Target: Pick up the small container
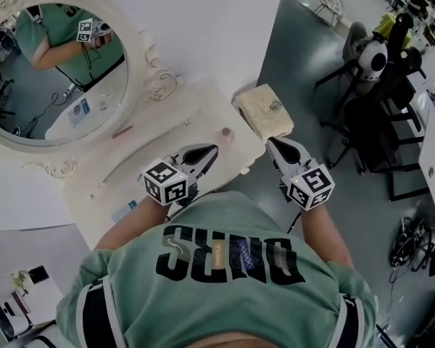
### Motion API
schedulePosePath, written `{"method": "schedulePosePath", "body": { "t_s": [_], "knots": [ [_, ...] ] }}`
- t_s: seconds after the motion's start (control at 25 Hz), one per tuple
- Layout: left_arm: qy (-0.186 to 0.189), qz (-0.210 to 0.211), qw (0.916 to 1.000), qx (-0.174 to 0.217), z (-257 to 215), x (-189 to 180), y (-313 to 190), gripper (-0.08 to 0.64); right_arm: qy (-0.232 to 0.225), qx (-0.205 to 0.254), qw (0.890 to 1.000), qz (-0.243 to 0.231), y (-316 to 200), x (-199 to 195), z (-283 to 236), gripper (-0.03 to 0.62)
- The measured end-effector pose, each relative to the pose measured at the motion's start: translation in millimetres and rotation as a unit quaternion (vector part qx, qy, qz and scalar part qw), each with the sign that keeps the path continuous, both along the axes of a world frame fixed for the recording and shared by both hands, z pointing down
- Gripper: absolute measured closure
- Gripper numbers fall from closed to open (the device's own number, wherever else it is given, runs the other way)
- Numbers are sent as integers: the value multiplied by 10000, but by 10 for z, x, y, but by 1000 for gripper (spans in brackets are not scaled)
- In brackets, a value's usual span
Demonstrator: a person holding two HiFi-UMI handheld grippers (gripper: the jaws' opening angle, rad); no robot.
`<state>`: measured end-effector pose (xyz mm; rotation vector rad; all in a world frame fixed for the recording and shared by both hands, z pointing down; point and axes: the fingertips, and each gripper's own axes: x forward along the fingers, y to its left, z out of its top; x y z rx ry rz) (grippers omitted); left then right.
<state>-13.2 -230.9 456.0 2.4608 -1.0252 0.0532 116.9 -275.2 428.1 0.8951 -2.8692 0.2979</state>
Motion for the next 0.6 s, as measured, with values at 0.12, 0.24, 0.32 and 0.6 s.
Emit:
{"method": "schedulePosePath", "body": {
  "t_s": [0.12,0.24,0.32,0.6],
  "knots": [
    [8,-10,10000,14,-12,-2,-29,561,28,-23,10000,-27,-12,-2,22,581],
    [7,-54,10000,5,-11,-4,-51,561,-81,-43,9999,-137,-19,-3,6,580],
    [0,-96,10000,-23,-2,-37,-58,560,-130,-61,9996,-231,-25,-45,-7,448],
    [-37,-223,9997,-131,120,-171,-185,560,75,-27,9993,-365,-198,-206,103,370]
  ]
}}
